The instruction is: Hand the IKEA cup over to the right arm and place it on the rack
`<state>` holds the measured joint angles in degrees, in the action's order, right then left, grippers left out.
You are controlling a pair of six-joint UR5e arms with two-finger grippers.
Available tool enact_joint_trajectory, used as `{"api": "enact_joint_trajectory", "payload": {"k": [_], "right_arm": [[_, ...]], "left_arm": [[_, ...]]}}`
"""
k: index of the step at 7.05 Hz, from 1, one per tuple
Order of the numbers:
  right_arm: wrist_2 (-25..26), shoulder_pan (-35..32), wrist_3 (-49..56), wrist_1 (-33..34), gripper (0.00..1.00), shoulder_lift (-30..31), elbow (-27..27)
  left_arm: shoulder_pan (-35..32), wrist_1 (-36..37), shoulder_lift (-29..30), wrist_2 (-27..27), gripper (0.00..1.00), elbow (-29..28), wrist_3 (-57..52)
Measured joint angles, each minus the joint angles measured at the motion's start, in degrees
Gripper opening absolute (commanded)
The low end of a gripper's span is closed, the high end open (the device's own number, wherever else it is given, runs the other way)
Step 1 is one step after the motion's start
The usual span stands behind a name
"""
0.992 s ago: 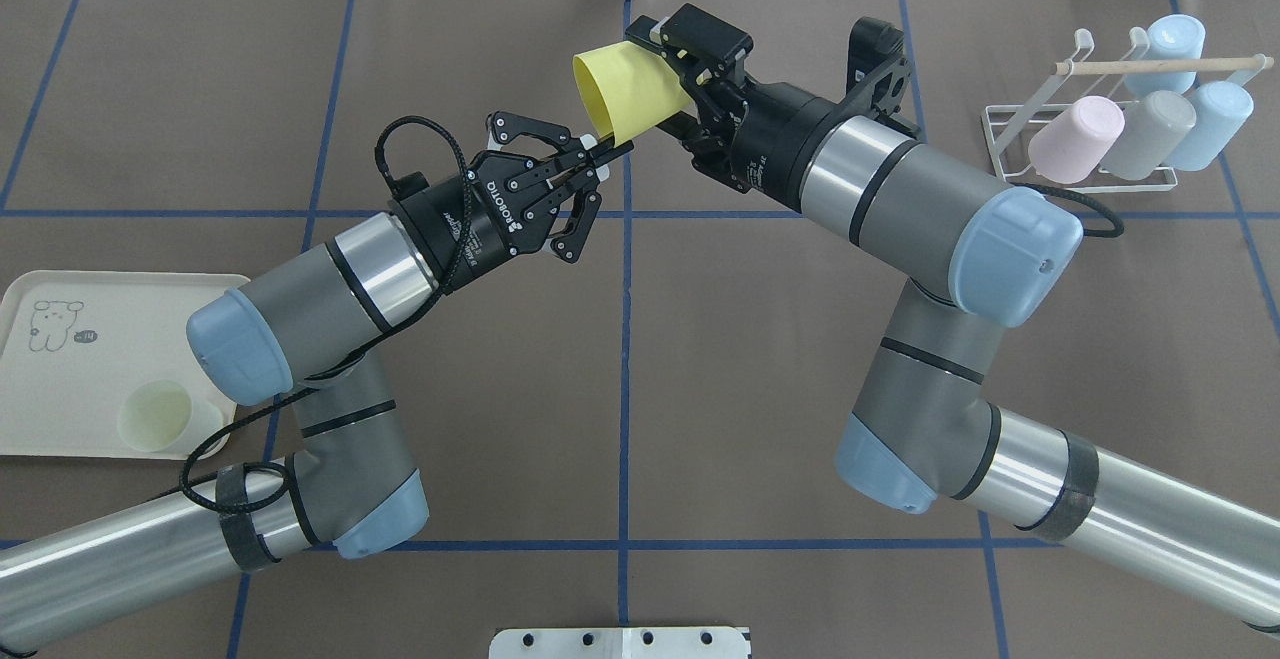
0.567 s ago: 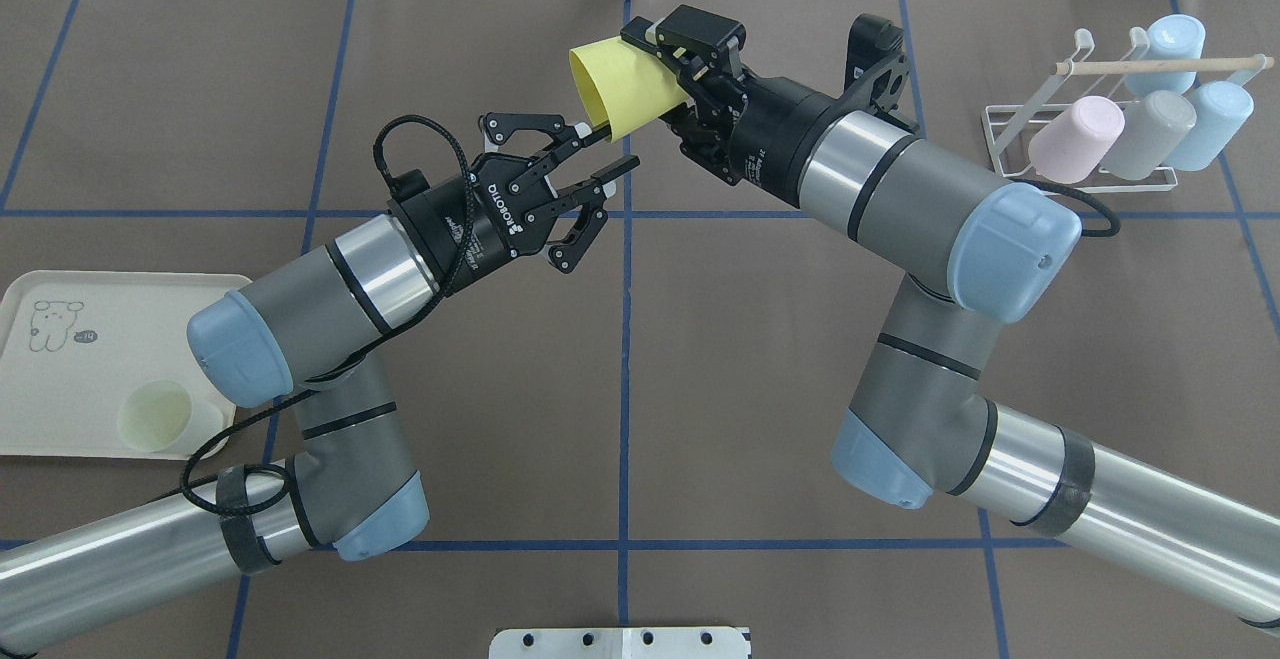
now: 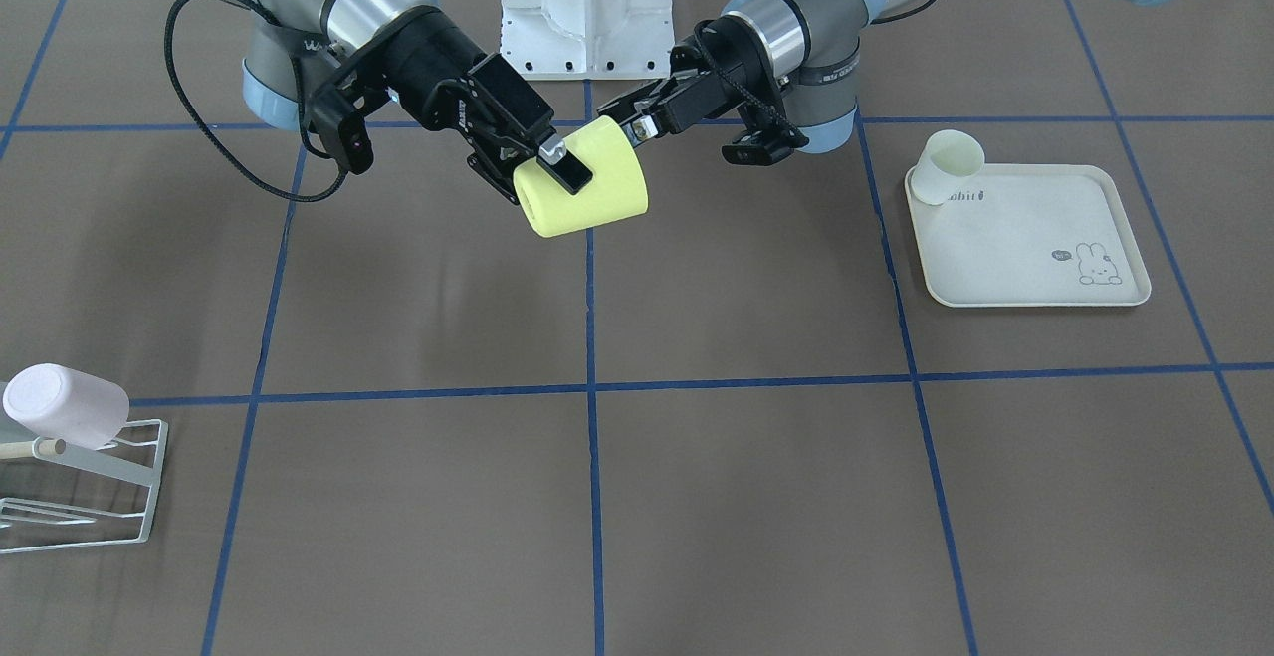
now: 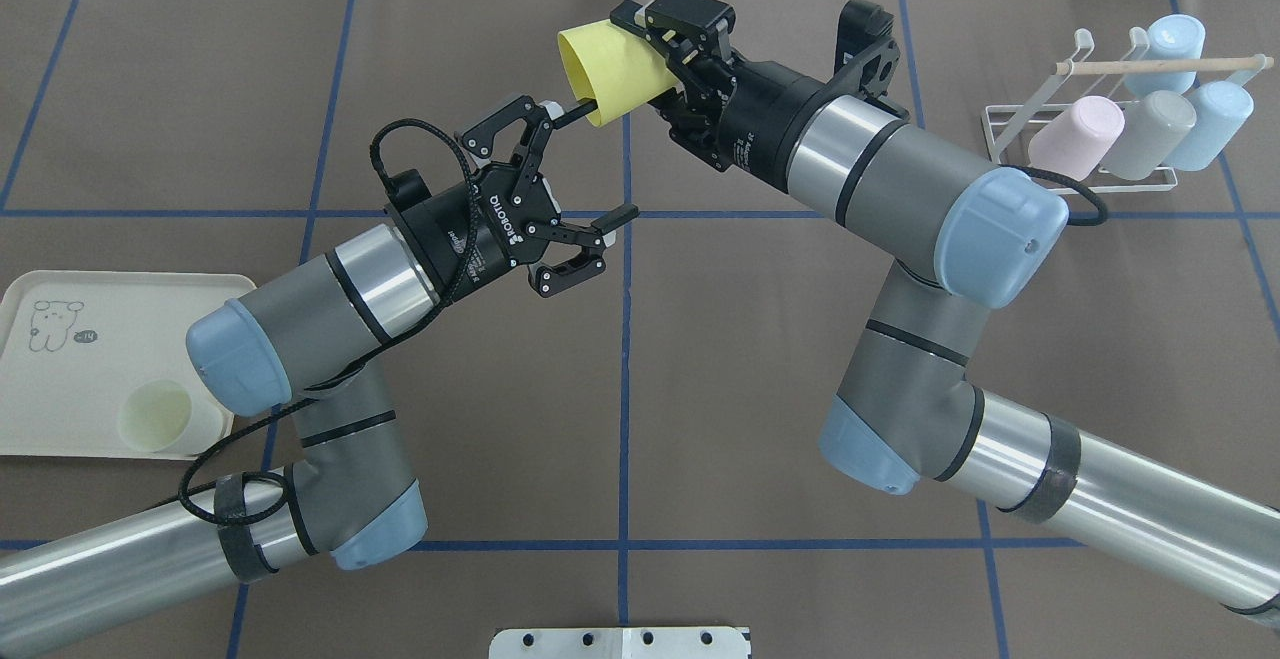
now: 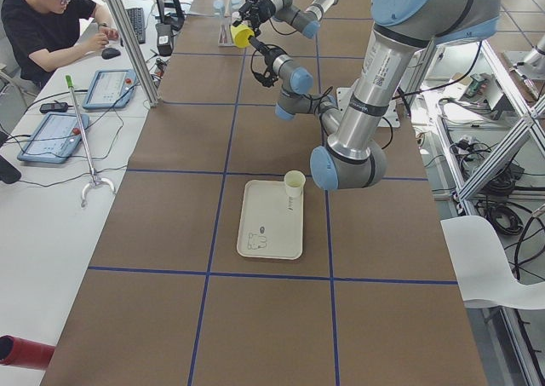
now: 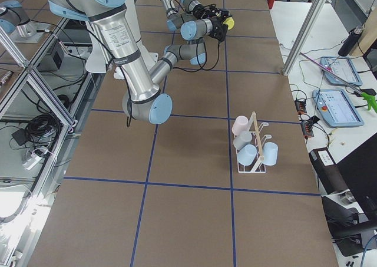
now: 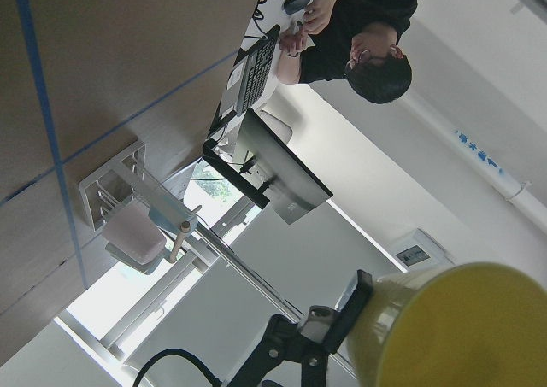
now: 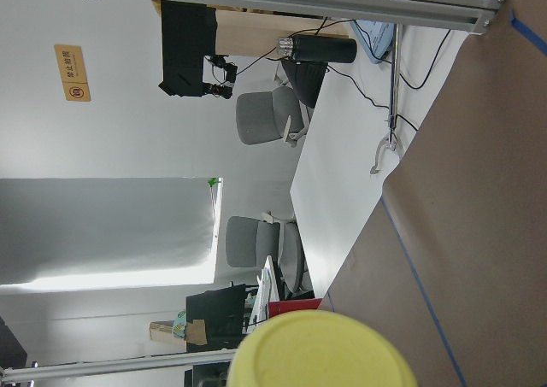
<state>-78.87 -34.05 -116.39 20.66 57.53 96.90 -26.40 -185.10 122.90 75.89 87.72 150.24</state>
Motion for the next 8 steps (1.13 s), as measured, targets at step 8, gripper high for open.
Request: {"api": "enact_joint_trajectory", "payload": {"k": [8], "right_arm": [[-8.96, -16.07, 15.7, 1.72, 0.0, 11.7, -0.41]], "left_arm": [[-16.43, 3.12, -12.62, 19.36, 1.0, 8.42, -13.01]]}}
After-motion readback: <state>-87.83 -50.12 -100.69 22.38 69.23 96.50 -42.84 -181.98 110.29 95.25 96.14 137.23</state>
